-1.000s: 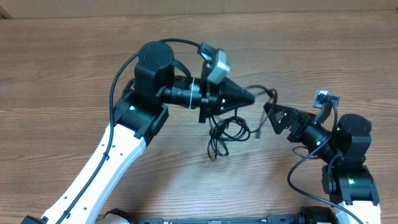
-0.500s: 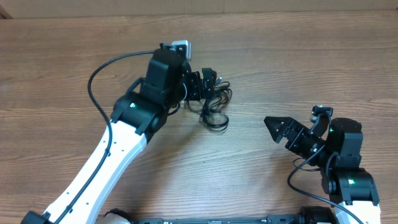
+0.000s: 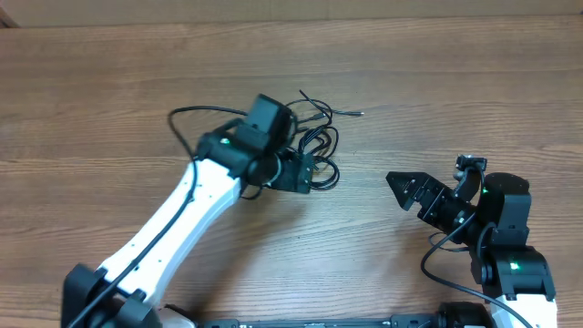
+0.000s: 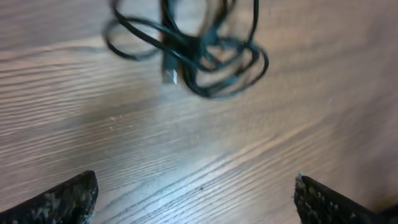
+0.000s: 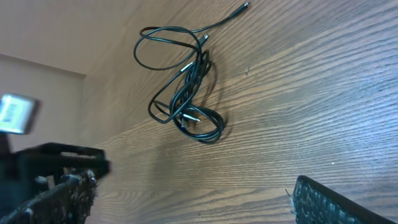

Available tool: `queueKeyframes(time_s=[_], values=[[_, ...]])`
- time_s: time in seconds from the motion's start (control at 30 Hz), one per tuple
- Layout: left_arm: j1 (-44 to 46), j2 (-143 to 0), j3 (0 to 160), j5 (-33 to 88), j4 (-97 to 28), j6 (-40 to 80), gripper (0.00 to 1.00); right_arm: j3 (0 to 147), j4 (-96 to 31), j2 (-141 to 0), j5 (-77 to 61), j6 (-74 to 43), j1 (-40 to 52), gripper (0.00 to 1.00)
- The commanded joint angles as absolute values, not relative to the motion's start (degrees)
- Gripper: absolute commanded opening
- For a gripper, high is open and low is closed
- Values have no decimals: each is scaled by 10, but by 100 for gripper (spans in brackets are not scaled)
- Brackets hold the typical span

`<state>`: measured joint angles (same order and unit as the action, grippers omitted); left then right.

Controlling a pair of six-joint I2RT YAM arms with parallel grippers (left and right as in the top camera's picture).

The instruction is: Untangle cables

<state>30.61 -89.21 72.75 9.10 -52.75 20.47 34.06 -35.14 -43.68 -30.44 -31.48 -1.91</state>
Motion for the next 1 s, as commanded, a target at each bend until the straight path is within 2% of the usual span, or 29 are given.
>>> queueKeyframes(time_s=[0.0,0.13,0.2,0.33,0.4,0.53,0.6,0.7,0.9,0.97], values=[[335,-948,730,99,-519,152,100,344,-351,-434,-296,-310,-23,100],[349,-1020,730,99,-473,181,100,344,-354,-434,-296,-310,-23,100],[349,-1053,730,99,-429,224,100,344,-353,-434,-296,-310,-23,100],[350,-1086,730,99,-327,227,99,344,-353,-434,-293,-302,-23,100],[350,-1110,730,95,-300,227,89,344,-355,-434,-291,-284,-23,100],[350,-1144,730,96,-270,228,81,344,-357,-437,-291,-284,-23,100],[350,-1151,730,97,-266,228,61,344,-358,-444,-289,-280,-23,100],[349,-1151,730,108,-263,228,4,344,-362,-466,-289,-280,-23,100],[349,-1111,730,166,-295,186,4,344,-365,-480,-296,-256,-23,100],[349,-1069,730,176,-314,115,4,349,-366,-469,-299,-249,-23,100]])
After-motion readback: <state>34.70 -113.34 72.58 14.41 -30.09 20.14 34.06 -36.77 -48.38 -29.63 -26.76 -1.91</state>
